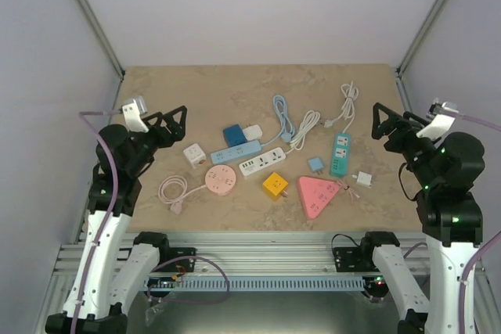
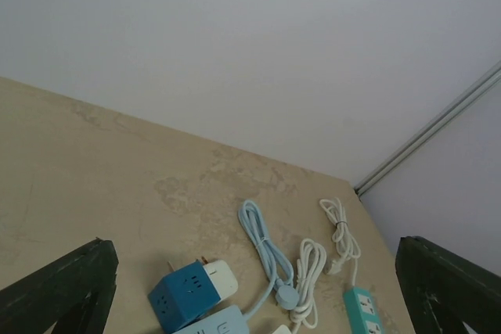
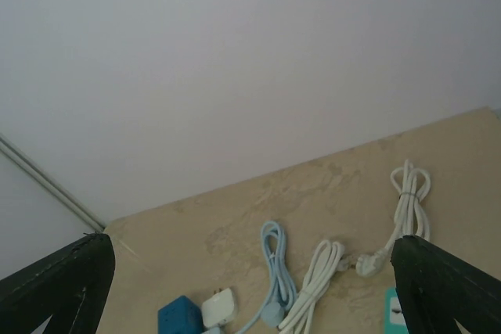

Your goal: Insert the plug

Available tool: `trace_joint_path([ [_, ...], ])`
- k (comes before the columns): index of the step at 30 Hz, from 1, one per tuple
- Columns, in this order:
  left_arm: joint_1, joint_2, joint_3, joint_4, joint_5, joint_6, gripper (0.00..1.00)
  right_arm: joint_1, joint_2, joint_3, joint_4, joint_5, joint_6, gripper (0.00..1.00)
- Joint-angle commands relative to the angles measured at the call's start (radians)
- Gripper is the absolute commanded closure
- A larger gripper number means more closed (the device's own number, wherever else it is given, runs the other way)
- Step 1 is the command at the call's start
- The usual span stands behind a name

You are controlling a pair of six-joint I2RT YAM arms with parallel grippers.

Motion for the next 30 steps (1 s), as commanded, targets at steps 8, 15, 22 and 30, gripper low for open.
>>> trace_joint_path([
  [8, -0.009, 0.062, -0.166, 0.288, 0.279, -0.072, 0.01, -0.017, -0.008, -0.166, 0.043, -0.347, -0.002, 0.02],
  [15, -0.082, 0.209, -0.236, 0.476, 0.435, -0.205, 0.01, 0.002, 0.038, -0.319, 0.034, -0.403, -0.022, 0.02],
  [22, -0.333, 0.37, -0.166, 0.395, 0.243, -0.273, 0.01, 0.231, 0.064, -0.451, -0.075, -0.142, 0.093, 0.06],
  [30, -0.607, 0.622, -0.068, 0.406, 0.156, -0.356, 0.05, 0.441, 0.08, -0.58, -0.144, 0.146, 0.353, 0.16],
])
